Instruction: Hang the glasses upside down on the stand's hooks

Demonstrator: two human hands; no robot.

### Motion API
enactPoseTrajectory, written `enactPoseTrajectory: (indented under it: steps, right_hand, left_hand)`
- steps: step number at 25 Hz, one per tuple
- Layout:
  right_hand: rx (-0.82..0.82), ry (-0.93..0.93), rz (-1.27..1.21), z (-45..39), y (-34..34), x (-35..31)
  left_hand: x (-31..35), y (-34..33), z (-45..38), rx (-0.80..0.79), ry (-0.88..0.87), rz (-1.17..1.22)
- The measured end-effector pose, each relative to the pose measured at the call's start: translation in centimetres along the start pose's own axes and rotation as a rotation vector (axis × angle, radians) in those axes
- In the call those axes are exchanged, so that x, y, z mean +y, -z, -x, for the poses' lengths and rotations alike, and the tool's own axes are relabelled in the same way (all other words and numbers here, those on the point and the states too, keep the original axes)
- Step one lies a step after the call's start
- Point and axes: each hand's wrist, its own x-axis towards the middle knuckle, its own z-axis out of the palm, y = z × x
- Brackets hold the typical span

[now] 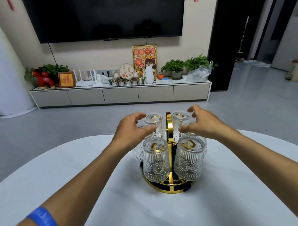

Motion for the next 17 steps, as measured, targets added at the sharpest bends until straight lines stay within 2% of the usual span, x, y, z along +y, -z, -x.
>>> enactPoseTrajectory:
  steps: [3,17]
  right_hand:
    - [0.001,-0.026,0.013,0.8,0.2,0.0]
    - [0.057,-0.096,0.050,1.8,0.4,0.9]
  left_hand:
    - [-1.2,-0.2,0.9,-0.046,0.104,0.006]
    - [-1.4,-0.3,1.3,-0.013,0.137,0.045]
